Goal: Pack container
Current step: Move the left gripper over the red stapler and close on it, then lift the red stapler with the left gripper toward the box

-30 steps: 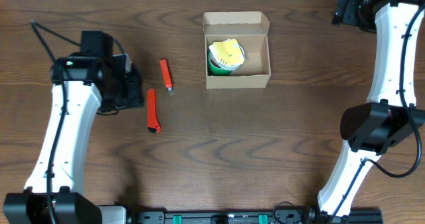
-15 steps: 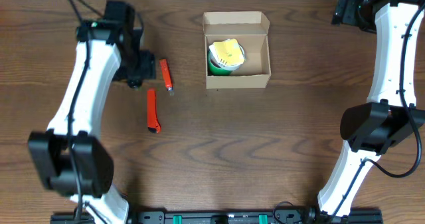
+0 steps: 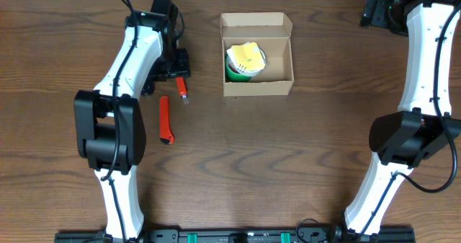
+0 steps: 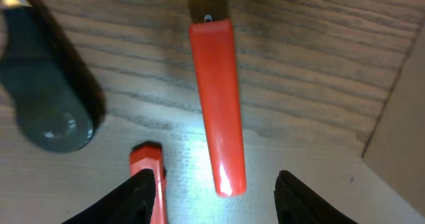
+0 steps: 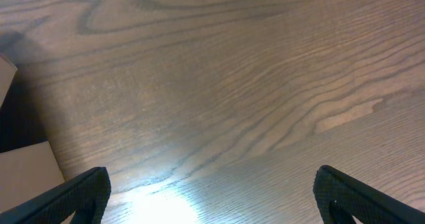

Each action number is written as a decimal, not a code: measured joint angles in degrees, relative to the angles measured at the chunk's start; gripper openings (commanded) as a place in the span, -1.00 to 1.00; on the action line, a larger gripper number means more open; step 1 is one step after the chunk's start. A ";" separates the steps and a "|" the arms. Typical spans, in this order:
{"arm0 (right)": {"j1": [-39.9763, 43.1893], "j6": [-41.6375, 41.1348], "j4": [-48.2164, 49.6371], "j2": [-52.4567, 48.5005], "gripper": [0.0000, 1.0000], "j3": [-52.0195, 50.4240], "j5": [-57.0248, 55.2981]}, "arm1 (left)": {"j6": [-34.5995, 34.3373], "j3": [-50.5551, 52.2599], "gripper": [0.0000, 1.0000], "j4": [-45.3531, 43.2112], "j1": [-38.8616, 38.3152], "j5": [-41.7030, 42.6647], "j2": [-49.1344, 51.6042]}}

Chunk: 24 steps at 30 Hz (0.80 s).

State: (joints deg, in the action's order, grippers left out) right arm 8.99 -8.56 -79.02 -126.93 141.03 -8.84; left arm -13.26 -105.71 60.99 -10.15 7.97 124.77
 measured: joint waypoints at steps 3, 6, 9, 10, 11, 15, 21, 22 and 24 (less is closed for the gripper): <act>0.00 0.00 0.00 0.02 0.98 -0.02 0.00 | -1.25 0.02 0.18 -1.44 -0.22 0.57 1.09; 0.00 0.02 0.00 0.00 0.99 -0.02 0.00 | -2.43 0.02 0.18 -2.78 -0.70 0.70 1.66; 0.00 0.02 0.00 0.00 0.98 -0.02 0.00 | -3.50 0.00 0.17 -3.32 -1.22 0.76 2.43; 0.00 0.02 0.00 0.00 0.98 -0.02 0.00 | -3.69 0.00 0.15 -3.41 -1.27 0.85 2.71; 0.00 0.00 0.00 0.00 0.98 -0.02 0.00 | -3.85 0.00 0.14 -3.45 -1.36 0.85 3.15; 0.00 0.02 0.00 0.00 0.98 -0.02 0.00 | -4.94 0.00 0.13 -3.69 -1.53 0.81 5.14; 0.00 0.02 0.00 0.00 0.98 -0.02 0.00 | -6.23 0.00 0.00 -4.28 -1.53 0.55 6.14; 0.00 0.02 0.00 0.00 0.99 -0.02 0.00 | -6.54 -0.02 -0.01 -4.28 -1.53 0.39 6.14; 0.00 0.00 0.00 0.02 0.99 -0.02 0.00 | -6.71 -0.02 -0.02 -4.26 -1.53 -0.04 6.16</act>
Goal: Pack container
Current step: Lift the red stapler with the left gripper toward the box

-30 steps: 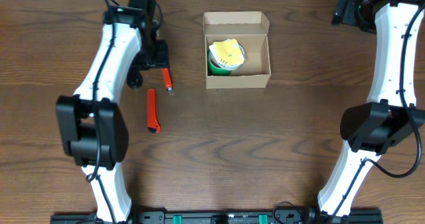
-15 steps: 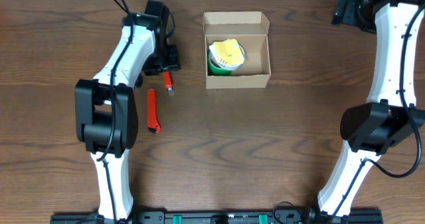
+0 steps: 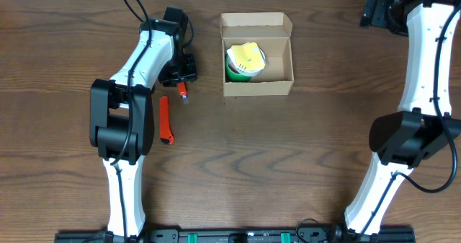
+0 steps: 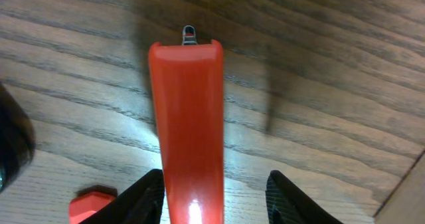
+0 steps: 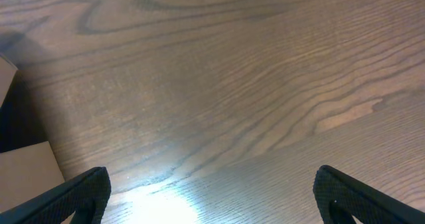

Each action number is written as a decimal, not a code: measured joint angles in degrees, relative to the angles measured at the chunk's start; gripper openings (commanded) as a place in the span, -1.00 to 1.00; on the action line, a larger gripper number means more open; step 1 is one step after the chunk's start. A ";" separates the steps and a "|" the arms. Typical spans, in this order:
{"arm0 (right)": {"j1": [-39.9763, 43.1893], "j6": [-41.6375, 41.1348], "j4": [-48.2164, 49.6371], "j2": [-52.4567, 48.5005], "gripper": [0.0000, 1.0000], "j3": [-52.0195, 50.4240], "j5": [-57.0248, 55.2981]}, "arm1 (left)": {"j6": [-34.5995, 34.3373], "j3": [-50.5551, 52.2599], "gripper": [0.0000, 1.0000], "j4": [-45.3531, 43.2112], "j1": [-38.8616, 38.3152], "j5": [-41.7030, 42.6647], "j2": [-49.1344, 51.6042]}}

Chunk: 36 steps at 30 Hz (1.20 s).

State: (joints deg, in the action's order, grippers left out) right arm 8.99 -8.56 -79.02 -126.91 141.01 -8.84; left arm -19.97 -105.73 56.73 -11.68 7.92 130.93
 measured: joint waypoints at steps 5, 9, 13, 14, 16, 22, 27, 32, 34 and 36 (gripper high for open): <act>0.00 0.00 0.00 0.00 0.98 0.00 0.00 | -1.25 0.00 -0.02 0.04 0.00 -0.87 0.07; 0.00 0.02 0.00 0.00 0.98 0.00 0.00 | -1.68 0.00 -0.30 0.11 0.00 -1.14 0.22; 0.00 0.02 0.00 -0.02 0.98 0.00 0.00 | -2.12 0.00 -0.40 0.37 0.00 -1.53 0.24; 0.00 0.00 0.00 -0.02 0.99 0.00 0.00 | -2.19 0.00 -0.38 0.50 0.00 -1.60 0.24; 0.00 0.00 0.00 -0.02 0.98 0.00 0.00 | -2.19 0.00 -0.38 0.85 0.00 -1.92 0.24; 0.00 0.00 0.00 -0.02 0.99 0.00 0.00 | -2.36 0.00 -0.54 1.40 0.00 -2.36 0.24; 0.00 0.02 0.00 -0.02 0.98 0.00 0.00 | -2.56 -0.04 -0.84 1.77 0.00 -2.38 0.24; 0.00 0.00 0.00 0.00 0.99 0.00 0.00 | -2.49 -0.09 -0.89 2.40 0.00 -2.38 0.24; 0.00 0.00 0.00 0.00 0.98 0.00 0.00 | -2.47 -0.11 -0.89 2.95 0.00 -2.38 0.24; 0.00 0.02 0.00 -0.02 0.98 0.00 0.00 | -2.45 -0.17 -0.89 4.11 0.00 -2.38 0.24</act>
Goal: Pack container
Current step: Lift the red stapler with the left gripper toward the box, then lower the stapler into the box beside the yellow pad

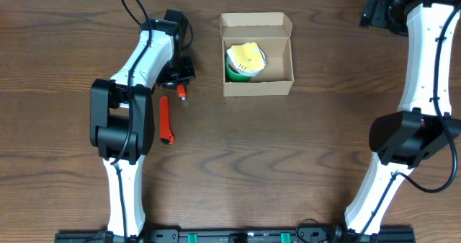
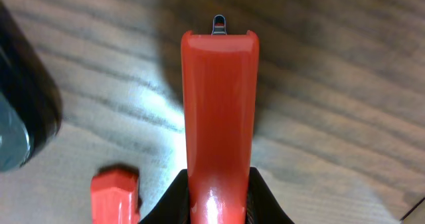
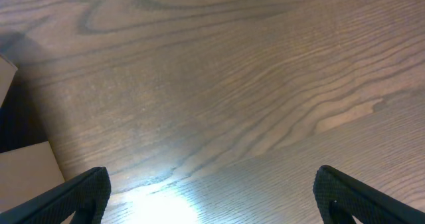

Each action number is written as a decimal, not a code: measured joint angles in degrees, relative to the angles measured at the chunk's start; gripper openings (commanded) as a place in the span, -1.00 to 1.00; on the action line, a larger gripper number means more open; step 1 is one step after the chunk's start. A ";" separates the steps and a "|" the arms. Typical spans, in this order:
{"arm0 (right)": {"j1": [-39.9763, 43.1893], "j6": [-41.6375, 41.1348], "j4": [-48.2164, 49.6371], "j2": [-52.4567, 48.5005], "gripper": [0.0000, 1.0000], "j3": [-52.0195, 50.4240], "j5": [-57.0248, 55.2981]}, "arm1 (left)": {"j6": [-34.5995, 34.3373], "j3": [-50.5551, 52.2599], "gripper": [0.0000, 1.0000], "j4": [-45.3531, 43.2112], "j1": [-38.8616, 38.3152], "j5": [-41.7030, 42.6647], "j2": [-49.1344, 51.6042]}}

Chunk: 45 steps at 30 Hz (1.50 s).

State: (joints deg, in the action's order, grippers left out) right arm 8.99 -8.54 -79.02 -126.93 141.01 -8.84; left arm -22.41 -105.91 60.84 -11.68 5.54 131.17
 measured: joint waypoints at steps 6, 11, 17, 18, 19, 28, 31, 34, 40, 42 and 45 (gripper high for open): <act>0.00 -0.02 0.00 0.00 0.98 0.00 0.00 | 2.43 -3.19 -0.89 5.77 -0.07 -0.02 0.00; 0.00 -0.02 0.00 0.02 0.99 0.00 0.02 | 4.46 -14.03 -0.89 13.20 -0.17 -0.48 -0.04; 0.00 -0.02 0.00 0.00 0.99 0.00 0.00 | 5.57 -30.27 -0.89 22.97 -1.44 -2.60 -1.09; 0.00 -0.02 0.02 0.00 0.99 0.00 0.02 | 5.68 -32.35 -0.89 24.09 -1.97 -2.84 -1.40; 0.00 0.00 0.00 0.02 0.98 0.00 0.02 | 5.68 -35.10 -0.89 25.59 -2.82 -3.13 -1.68; 0.00 -0.02 0.00 0.02 0.99 0.00 0.02 | 5.46 -49.24 -0.89 30.05 -19.08 -6.60 -2.64; 0.00 0.00 0.00 0.00 0.98 0.00 0.02 | 4.15 -49.46 -0.89 28.68 -25.97 -8.68 -2.64; 0.00 0.00 0.00 0.00 0.98 0.00 0.02 | 1.95 -49.44 -0.89 25.73 -30.69 -10.05 -2.62; 0.00 -0.02 0.00 0.00 0.98 0.00 0.02 | -1.97 -49.44 -0.89 21.49 -32.48 -10.36 -2.01; 0.00 -0.02 0.00 0.00 0.99 0.00 0.02 | -2.62 -49.44 -0.89 20.24 -32.06 -10.25 -1.11; 0.00 -0.02 0.00 0.00 0.99 0.00 0.00 | -3.10 -49.44 -0.88 18.18 -31.41 -10.21 0.96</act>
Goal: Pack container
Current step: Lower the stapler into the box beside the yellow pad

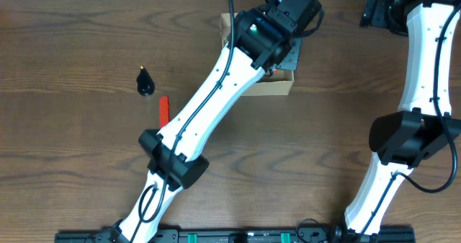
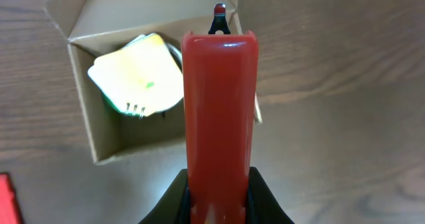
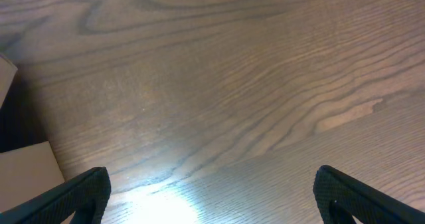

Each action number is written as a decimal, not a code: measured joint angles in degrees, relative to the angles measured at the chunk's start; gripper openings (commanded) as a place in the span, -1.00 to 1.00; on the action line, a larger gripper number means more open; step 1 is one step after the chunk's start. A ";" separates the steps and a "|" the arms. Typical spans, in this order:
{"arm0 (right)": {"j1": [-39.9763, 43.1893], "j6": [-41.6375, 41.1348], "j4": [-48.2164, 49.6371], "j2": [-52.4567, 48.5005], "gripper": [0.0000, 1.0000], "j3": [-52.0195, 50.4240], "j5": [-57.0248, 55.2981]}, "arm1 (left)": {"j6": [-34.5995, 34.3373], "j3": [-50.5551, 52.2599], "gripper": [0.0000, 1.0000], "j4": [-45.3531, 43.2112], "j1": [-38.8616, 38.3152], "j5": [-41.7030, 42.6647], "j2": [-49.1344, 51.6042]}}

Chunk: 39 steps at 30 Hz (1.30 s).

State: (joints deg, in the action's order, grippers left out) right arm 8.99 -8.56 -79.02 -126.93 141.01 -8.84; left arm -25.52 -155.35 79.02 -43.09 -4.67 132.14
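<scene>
My left gripper [image 2: 218, 196] is shut on a red cutter [image 2: 219, 111] with a small metal tip. It holds the cutter in the air over the right part of the open cardboard box [image 2: 93, 136]. A green cup with a yellow lid [image 2: 136, 74] stands in the box's left part. In the overhead view my left arm [image 1: 277, 30] covers most of the box [image 1: 281, 86]. My right gripper [image 3: 212, 197] is open over bare table at the far right, with nothing between its fingers [image 3: 73, 194].
A second red cutter [image 1: 163, 109] lies on the table left of the box, partly under my left arm. A small black object [image 1: 145, 82] lies further left. A piece of cardboard [image 3: 23, 167] shows at the left edge of the right wrist view.
My left gripper, then shut on the red cutter down on the table left of the box, now holds it lifted above the box. The right arm has not moved.
My left gripper was open above the red cutter lying on the table. Then its fingers stood on either side of the cutter, then shut on it. Now the cutter is held above the open box. The right gripper stayed open throughout.
</scene>
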 measured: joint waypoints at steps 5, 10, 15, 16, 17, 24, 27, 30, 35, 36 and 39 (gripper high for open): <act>0.00 0.00 0.00 0.00 0.99 0.00 0.02 | -0.07 0.02 -0.89 -3.93 1.46 1.73 3.96; 0.00 0.02 0.00 0.00 0.99 0.00 0.02 | -0.24 0.02 -0.89 -6.75 3.13 4.94 7.10; 0.00 0.00 0.00 0.00 0.99 0.00 0.02 | -0.61 0.02 -0.89 -7.39 4.02 8.37 10.51; 0.00 0.00 0.00 0.00 0.99 0.00 0.02 | -0.70 0.02 -0.89 -7.32 4.07 8.85 11.50; 0.00 0.00 0.00 0.00 0.99 0.00 0.02 | -0.85 0.02 -0.89 -7.28 4.09 9.14 12.17; 0.00 0.00 0.00 0.02 0.98 0.00 0.02 | -1.31 0.02 -0.89 -6.62 4.04 11.45 15.91; 0.00 0.00 0.00 0.00 0.98 0.00 0.02 | -1.31 0.02 -0.89 -6.27 4.04 11.80 16.41; 0.00 0.00 0.00 0.00 0.99 0.00 0.02 | -1.33 0.02 -0.87 -5.97 4.04 12.00 16.68; 0.00 0.00 0.00 0.00 0.99 0.00 0.02 | -1.36 0.02 -0.70 -6.08 4.04 12.00 16.70; 0.00 0.00 0.00 0.02 0.98 0.00 0.02 | -1.36 0.02 -0.65 -6.14 4.04 12.00 16.70; 0.00 0.00 0.00 0.00 0.98 0.00 0.02 | -1.33 0.02 -0.44 -6.23 4.04 12.00 16.70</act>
State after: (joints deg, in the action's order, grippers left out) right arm 8.99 -8.56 -79.02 -126.93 141.01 -8.82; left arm -26.85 -155.33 72.79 -39.05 7.33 148.83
